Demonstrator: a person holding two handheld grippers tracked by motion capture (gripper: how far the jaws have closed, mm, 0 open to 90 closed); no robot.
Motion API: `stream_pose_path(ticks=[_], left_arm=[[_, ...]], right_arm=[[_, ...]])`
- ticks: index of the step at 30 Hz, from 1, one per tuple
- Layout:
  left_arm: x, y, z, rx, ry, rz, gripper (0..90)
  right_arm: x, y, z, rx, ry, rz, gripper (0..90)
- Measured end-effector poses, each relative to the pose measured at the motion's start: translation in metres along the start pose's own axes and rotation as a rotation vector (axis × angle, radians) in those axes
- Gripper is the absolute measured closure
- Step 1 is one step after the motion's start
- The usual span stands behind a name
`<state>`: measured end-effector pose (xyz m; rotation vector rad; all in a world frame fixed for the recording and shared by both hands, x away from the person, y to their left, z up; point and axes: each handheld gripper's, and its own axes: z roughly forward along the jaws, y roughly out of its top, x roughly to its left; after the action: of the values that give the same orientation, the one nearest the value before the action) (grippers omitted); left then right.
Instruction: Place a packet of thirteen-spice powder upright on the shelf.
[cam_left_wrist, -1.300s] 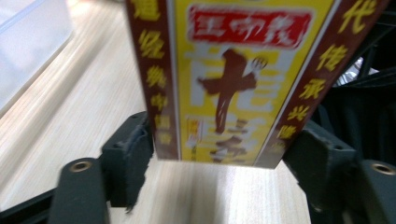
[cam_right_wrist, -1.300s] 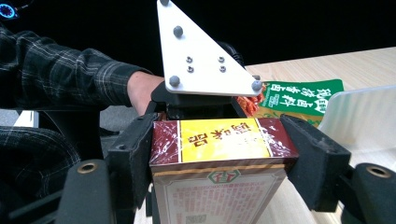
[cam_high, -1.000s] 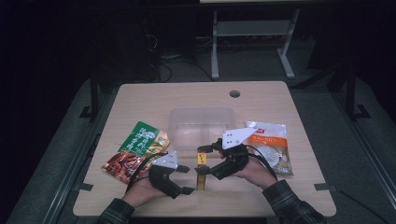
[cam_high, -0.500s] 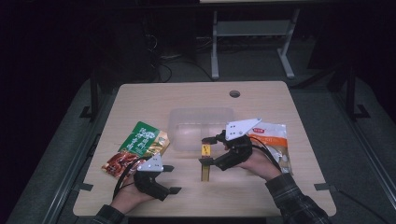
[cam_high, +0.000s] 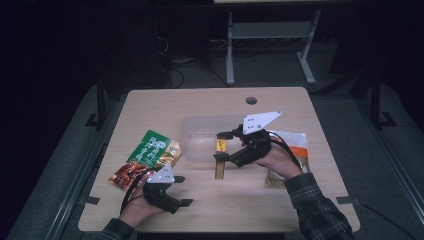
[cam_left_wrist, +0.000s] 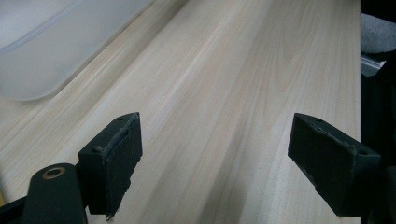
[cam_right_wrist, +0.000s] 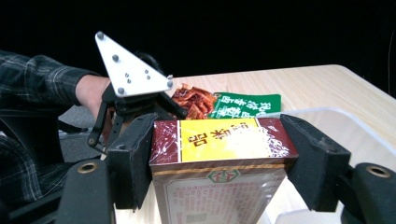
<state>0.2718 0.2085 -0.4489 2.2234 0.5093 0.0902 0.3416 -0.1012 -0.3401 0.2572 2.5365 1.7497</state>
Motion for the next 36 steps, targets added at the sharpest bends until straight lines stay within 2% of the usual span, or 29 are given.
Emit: stream_pose_path(ticks=[6,11,12,16,18,20,24,26,29,33,36], left_arm=[[-0.001,0.0,0.002,0.014,-0.003,0.01,17.4],[-0.002,0.0,0.003,0.014,-0.004,0.02,17.4],[-0.003,0.0,0.003,0.013,-0.006,0.008,17.5],[-0.003,0.0,0.003,0.014,-0.006,0.012,17.6],[-0.003,0.0,0.003,0.014,-0.007,0.01,17.6],[-0.004,0.0,0.003,0.013,-0.011,0.007,17.6],[-0.003,0.0,0.003,0.013,-0.012,0.007,17.6],[-0.003,0.0,0.003,0.011,-0.012,0.006,17.8],[-0.003,0.0,0.003,0.01,-0.012,0.006,17.8],[-0.003,0.0,0.003,0.011,-0.012,0.007,17.7],[-0.003,0.0,0.003,0.011,-0.017,0.005,17.8]], right_arm=[[-0.016,0.01,0.0,-0.001,-0.022,-0.011,30.6],[-0.023,0.014,0.0,0.009,-0.023,-0.017,30.6],[-0.027,0.017,0.0,0.011,-0.022,-0.028,30.6],[-0.037,0.021,0.001,0.021,-0.02,-0.031,30.6],[-0.039,0.021,0.001,0.018,-0.02,-0.031,30.6],[-0.049,0.023,0.002,0.036,-0.023,-0.036,30.6],[-0.057,0.023,0.003,0.032,-0.034,-0.036,30.6],[-0.066,0.021,0.004,0.048,-0.031,-0.035,30.6],[-0.072,0.021,0.006,0.057,-0.03,-0.034,30.6],[-0.081,0.02,0.009,0.035,-0.022,-0.031,30.7],[-0.086,0.019,0.013,0.066,-0.024,-0.042,30.7]])
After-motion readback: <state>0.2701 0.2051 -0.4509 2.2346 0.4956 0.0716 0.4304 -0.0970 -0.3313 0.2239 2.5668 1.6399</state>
